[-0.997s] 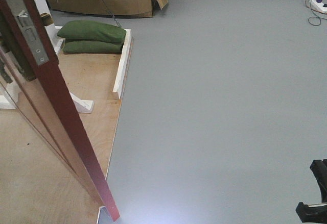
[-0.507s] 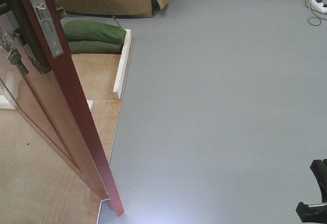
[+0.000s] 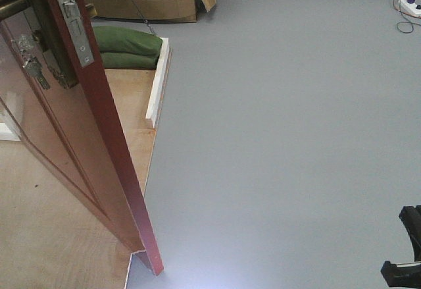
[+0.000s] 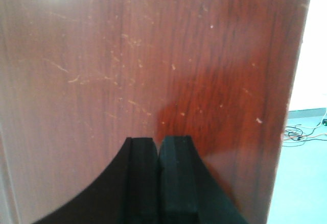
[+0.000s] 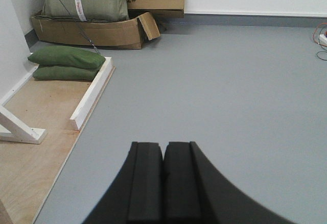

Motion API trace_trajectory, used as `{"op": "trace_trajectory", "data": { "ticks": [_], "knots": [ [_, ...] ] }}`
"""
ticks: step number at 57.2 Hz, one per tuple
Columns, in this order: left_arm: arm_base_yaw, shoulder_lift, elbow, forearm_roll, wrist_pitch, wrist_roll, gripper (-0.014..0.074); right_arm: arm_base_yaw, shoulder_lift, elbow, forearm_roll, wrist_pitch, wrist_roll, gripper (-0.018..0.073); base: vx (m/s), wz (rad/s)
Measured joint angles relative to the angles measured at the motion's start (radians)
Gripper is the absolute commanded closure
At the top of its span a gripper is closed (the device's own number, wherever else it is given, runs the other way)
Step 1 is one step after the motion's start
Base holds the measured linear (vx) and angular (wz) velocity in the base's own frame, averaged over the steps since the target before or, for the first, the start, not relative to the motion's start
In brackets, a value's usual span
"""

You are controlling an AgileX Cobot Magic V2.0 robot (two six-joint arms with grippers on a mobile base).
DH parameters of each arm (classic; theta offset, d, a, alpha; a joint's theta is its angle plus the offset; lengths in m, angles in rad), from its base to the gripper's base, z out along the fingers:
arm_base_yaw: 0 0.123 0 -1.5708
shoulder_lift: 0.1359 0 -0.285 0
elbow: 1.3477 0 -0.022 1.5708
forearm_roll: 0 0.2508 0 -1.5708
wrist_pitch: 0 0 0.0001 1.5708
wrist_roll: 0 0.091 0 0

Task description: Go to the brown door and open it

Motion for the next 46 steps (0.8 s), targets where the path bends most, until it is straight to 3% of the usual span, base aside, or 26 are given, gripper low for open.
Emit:
{"op": "trace_trajectory", "data": {
  "ticks": [46],
  "knots": [
    [0.0, 0.001, -0.008, -0.009, -0.009, 0.0, 0.06, 0.0, 0.0, 0.0, 0.0, 0.0, 0.0, 0.0559, 0.0, 0.0]
  ]
}}
